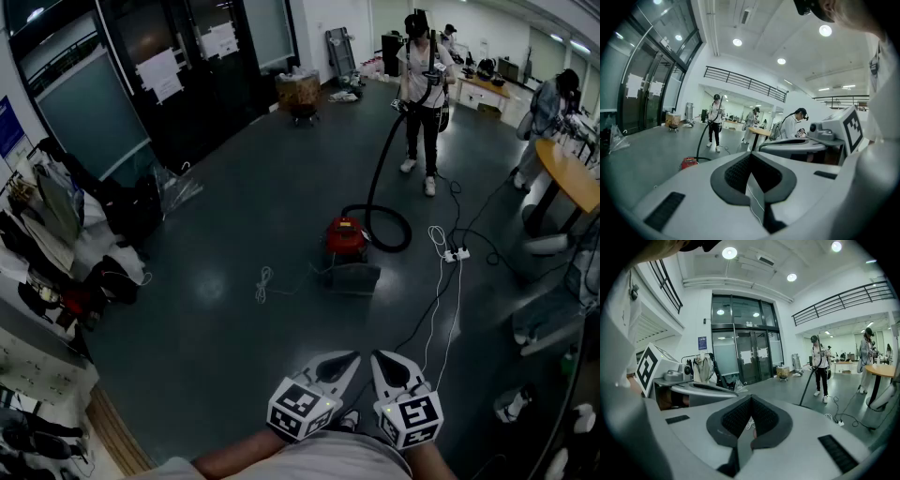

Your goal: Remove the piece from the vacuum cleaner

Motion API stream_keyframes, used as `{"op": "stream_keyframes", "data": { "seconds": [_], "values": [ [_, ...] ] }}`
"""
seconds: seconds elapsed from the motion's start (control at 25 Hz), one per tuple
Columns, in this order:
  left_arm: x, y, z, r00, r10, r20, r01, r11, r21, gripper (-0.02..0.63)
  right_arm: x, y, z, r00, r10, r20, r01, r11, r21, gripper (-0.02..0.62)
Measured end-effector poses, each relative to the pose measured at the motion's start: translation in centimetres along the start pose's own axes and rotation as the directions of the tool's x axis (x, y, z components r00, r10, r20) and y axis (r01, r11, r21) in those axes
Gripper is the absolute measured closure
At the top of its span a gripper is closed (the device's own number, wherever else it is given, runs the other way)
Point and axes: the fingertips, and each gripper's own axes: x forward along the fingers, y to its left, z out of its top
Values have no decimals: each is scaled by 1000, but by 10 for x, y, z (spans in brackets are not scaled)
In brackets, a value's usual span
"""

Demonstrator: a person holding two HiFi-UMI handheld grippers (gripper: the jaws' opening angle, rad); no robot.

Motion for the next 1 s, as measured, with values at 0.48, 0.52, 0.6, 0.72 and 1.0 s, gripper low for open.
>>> {"op": "stream_keyframes", "data": {
  "seconds": [0.48,0.52,0.6,0.72,1.0],
  "values": [
    [3,-1,-3,1000,12,-5,-12,1000,1,600,2,-2,-1,1000,22,-3,-22,1000,-6,580],
    [3,0,-2,1000,13,-5,-13,1000,1,600,2,-1,0,1000,27,-3,-27,1000,-3,580],
    [3,-1,1,1000,13,0,-13,1000,1,600,2,0,4,999,44,3,-44,999,10,580],
    [5,0,6,1000,15,9,-15,1000,5,600,1,-1,10,998,63,26,-64,998,24,580],
    [12,-1,7,999,35,14,-36,999,10,600,-1,-11,15,994,88,62,-89,996,14,580]
  ]
}}
